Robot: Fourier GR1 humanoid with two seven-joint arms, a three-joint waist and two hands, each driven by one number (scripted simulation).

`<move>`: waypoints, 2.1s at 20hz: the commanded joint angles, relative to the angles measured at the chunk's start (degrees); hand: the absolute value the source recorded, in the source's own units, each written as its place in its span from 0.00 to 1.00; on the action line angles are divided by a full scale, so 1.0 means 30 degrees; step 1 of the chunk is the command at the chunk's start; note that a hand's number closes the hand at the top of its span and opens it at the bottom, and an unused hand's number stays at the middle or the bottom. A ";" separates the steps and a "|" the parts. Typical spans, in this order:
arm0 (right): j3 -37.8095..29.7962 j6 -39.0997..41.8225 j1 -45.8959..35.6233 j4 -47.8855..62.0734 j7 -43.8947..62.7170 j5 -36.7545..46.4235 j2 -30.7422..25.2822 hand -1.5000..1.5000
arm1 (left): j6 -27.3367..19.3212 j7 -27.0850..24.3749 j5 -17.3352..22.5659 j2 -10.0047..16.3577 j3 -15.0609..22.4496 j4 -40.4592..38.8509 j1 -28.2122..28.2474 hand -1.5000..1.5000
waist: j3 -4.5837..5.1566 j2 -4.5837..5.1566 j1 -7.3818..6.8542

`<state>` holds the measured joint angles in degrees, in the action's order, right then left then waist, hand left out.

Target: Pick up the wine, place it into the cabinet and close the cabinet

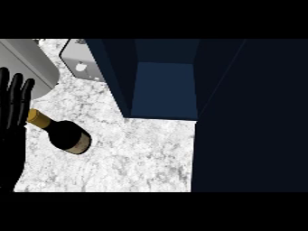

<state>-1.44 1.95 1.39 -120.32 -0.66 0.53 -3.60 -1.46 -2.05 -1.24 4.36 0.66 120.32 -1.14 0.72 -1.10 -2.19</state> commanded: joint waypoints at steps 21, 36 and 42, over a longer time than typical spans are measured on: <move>0.6409 -0.0939 0.2742 -0.8869 0.8861 0.0191 0.1183 0.00 | 0.4469 0.9246 1.8255 0.7326 -0.7417 0.0970 -0.0799 0.00 | -0.0233 0.0315 0.0685; 0.9410 -0.3571 0.1563 -1.1042 1.2067 0.2748 0.0262 0.00 | 0.4606 1.0329 1.7986 0.7682 -0.8763 0.0332 -0.0487 0.00 | -0.0210 0.0274 0.0861; 1.0591 -0.4341 0.1926 -1.1118 1.1995 0.3518 -0.0437 0.00 | 0.5139 0.9618 1.6056 0.6569 -0.7688 0.0158 0.0304 0.00 | -0.0212 0.0260 0.1001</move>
<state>27.61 -10.63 4.01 -143.35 31.64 3.02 -2.32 11.87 27.98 48.45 25.05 -22.38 122.49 -1.62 0.07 -0.28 0.51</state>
